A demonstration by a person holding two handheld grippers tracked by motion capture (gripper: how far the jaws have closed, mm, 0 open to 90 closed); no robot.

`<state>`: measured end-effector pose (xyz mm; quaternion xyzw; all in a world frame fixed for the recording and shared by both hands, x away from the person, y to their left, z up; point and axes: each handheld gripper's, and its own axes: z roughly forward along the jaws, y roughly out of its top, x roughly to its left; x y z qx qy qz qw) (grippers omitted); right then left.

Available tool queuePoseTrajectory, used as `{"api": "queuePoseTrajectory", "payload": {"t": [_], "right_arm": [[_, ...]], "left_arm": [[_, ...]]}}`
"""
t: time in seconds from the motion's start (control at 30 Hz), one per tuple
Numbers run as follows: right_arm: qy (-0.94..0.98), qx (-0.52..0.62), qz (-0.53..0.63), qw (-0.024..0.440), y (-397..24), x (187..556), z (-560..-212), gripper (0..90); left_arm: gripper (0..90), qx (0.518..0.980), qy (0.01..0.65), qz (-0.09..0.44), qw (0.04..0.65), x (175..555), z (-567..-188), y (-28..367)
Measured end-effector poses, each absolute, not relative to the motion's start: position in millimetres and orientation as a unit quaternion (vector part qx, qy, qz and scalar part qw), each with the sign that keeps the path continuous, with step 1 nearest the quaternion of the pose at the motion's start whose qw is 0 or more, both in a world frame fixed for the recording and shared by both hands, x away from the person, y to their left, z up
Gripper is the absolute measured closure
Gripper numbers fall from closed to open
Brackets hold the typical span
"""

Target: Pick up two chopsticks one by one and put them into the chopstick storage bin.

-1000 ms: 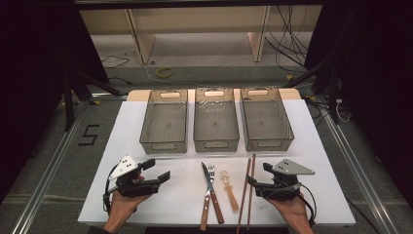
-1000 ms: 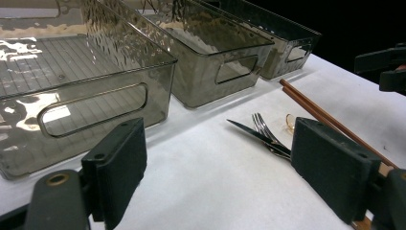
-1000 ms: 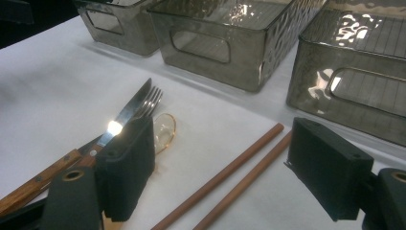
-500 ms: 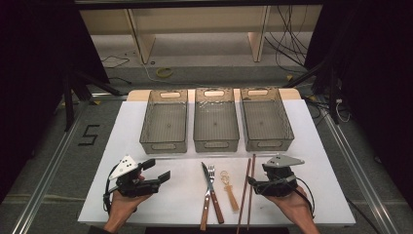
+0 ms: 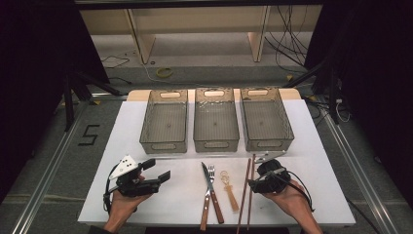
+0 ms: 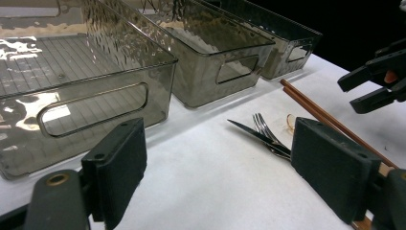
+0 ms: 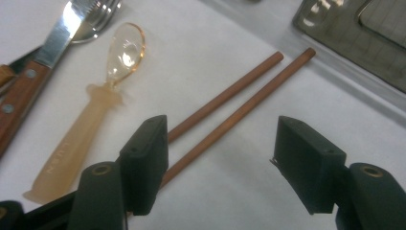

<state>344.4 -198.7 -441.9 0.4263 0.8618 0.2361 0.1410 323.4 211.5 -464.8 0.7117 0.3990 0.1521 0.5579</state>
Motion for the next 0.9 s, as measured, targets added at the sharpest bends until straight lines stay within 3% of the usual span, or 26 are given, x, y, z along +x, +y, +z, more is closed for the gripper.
{"api": "queuePoseTrajectory", "payload": {"t": [0.5, 0.9], "right_arm": [[0.881, 0.426, 0.178, 0.1, -190.4, 364.1, -454.5, 44.9], [0.891, 0.419, 0.148, 0.094, -182.5, 370.9, -461.8, 49.0]], "left_arm": [[19.4, 0.71, 0.4, 0.151, 0.559, 323.9, -465.0, 211.5], [19.4, 0.709, 0.401, 0.151, 0.56, 324.1, -465.0, 211.8]]}}
